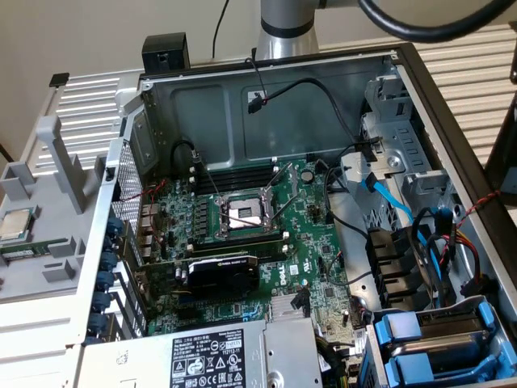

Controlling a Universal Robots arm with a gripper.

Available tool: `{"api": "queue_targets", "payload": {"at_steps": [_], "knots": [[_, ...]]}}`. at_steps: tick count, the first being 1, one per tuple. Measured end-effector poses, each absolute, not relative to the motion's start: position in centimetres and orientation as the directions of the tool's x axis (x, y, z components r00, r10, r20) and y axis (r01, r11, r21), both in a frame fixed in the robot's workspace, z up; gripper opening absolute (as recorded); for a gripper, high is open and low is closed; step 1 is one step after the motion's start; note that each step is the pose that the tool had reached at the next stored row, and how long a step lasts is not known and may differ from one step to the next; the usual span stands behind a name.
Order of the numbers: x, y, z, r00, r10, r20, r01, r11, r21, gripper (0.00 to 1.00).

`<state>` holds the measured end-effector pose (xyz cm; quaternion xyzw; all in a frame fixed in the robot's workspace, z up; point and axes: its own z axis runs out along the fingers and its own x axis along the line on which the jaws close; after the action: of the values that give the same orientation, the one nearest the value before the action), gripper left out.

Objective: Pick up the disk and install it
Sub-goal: 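Insert the first disk wire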

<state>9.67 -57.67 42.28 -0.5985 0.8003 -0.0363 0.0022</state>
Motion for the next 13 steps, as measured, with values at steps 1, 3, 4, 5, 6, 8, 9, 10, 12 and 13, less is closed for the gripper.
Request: {"api": "queue_targets", "payload": {"at_steps": [1,3,4,5,6,8,9,10,12,13], "knots": [[9.7,-57.6,42.1,-0.288,-0.957,0.04,-0.956,0.286,-0.061,0.59],[9.7,-57.6,41.7,-0.306,-0.951,0.04,-0.951,0.303,-0.061,0.59],[9.7,-57.6,41.6,-0.321,-0.946,0.04,-0.946,0.319,-0.061,0.59],[9.7,-57.6,41.4,-0.337,-0.941,0.04,-0.94,0.335,-0.061,0.59],[9.7,-57.6,41.2,-0.353,-0.935,0.04,-0.935,0.35,-0.061,0.59],[9.6,-57.6,40.9,-0.371,-0.928,0.04,-0.928,0.368,-0.061,0.59],[9.5,-57.5,40.7,-0.374,-0.926,0.04,-0.926,0.372,-0.061,0.59],[9.3,-57.4,40.5,-0.376,-0.926,0.04,-0.926,0.373,-0.061,0.59],[8.6,-57.1,40.2,-0.376,-0.926,0.04,-0.926,0.374,-0.061,0.59],[8.3,-57.0,40.0,-0.377,-0.925,0.04,-0.925,0.375,-0.061,0.59]]}}
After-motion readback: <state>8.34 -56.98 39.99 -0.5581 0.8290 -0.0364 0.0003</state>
